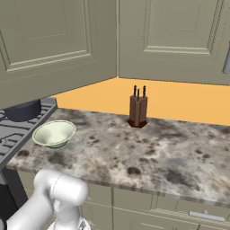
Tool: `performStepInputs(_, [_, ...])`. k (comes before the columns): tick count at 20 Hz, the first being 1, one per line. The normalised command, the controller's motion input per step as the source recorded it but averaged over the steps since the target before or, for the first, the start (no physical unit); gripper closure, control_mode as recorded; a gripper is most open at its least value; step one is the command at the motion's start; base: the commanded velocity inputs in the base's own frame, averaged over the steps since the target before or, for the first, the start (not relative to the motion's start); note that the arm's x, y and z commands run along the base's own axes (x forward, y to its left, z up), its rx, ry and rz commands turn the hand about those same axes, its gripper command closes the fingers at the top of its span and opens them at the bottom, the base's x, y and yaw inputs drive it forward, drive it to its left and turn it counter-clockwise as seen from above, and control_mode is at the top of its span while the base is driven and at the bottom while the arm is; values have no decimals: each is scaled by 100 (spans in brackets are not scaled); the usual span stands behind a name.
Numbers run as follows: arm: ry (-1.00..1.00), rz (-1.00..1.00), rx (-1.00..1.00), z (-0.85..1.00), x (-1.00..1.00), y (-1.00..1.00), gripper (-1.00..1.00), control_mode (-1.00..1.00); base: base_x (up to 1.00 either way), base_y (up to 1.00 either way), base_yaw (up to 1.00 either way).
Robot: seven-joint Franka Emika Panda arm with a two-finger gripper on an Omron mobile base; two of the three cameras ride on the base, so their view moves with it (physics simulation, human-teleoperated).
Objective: Open the cabinet and move the ladle to the pot. Then close the cabinet.
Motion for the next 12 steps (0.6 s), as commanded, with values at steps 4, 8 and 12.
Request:
performStepInputs(4, [0, -17, 0, 0, -11, -22, -100, -100, 0, 0, 0])
performStepInputs(8, [0, -21, 0, 0, -35, -54, -100, -100, 0, 0, 0])
performStepInputs(12, [0, -24, 0, 0, -45, -71, -100, -100, 0, 0, 0])
